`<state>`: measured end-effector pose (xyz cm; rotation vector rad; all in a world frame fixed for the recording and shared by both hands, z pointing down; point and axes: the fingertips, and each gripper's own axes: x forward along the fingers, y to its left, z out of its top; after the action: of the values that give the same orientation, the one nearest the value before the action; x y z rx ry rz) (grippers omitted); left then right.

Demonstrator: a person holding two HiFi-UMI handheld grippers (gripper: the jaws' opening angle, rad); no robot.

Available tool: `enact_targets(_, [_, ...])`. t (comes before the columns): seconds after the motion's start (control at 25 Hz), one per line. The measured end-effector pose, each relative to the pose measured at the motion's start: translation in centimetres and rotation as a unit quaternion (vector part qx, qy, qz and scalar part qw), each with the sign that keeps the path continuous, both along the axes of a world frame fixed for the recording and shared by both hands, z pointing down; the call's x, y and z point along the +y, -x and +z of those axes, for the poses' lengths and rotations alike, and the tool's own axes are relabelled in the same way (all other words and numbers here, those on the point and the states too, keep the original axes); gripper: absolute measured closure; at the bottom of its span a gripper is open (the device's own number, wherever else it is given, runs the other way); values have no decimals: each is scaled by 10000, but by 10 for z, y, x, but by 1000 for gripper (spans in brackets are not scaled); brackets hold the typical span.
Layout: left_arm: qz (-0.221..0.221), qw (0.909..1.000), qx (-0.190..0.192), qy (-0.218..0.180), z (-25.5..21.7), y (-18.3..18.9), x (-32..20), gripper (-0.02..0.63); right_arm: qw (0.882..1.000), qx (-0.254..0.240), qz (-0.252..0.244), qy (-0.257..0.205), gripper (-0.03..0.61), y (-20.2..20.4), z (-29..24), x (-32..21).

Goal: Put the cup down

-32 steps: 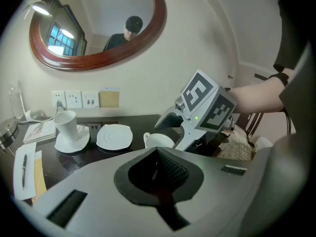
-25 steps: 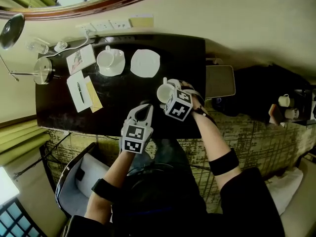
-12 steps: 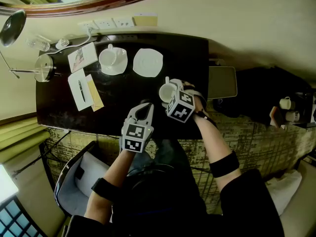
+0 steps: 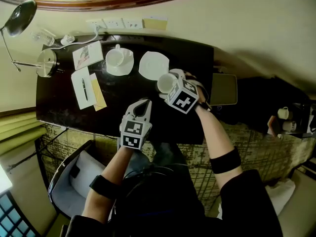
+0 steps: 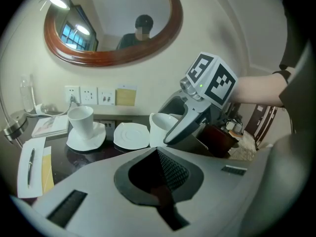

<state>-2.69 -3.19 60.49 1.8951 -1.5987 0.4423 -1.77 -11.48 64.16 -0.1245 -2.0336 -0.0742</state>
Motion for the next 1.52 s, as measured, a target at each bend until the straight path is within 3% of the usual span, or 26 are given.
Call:
enact_targets(0.2, [-150, 9997, -143, -92, -2, 32, -19, 613, 9991, -258, 87, -316, 133, 45, -22, -41])
enact_targets(0.52, [-431, 9986, -247, -165, 0, 71, -38, 613, 9994, -253, 200, -108, 132, 90, -7, -62])
enact_targets(0.88, [-575, 9981, -162, -177, 6, 86, -33, 613, 9991, -110, 402, -23, 132, 95, 19, -66])
enact_targets(1.52, [-632, 9978, -164, -107, 4, 96, -28, 613, 9981, -266, 541, -124, 101, 97, 9, -77])
